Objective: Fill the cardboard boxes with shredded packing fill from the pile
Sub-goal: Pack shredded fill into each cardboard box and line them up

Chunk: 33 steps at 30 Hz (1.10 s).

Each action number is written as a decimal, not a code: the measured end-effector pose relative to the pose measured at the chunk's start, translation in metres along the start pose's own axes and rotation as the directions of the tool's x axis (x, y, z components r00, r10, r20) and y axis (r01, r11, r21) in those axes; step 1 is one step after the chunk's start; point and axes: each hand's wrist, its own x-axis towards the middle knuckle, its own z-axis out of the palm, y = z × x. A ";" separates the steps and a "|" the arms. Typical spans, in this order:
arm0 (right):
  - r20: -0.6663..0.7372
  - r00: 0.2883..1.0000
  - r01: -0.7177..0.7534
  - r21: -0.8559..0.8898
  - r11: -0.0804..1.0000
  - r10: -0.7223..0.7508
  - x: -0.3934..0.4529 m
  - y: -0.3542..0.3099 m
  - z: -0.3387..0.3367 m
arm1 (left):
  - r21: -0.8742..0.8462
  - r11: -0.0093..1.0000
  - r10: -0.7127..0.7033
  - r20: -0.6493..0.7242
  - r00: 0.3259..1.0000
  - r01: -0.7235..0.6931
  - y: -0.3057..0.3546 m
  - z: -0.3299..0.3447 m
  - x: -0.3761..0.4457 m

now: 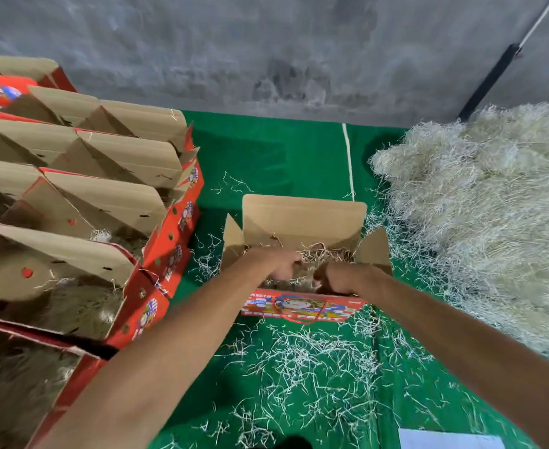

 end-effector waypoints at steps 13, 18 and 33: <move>-0.093 0.989 0.092 -0.190 0.977 -0.111 0.044 0.020 0.052 | 0.328 0.944 -0.002 0.076 0.997 -0.023 0.005 0.061 0.052; -0.010 0.998 0.053 -0.365 0.930 -0.060 0.056 0.022 0.052 | 0.248 0.964 0.086 0.038 0.996 -0.093 -0.021 0.070 0.057; -0.046 0.992 -0.126 -0.568 0.813 0.121 0.069 0.012 0.049 | 0.663 0.748 -0.030 0.003 1.000 0.020 -0.032 0.079 0.080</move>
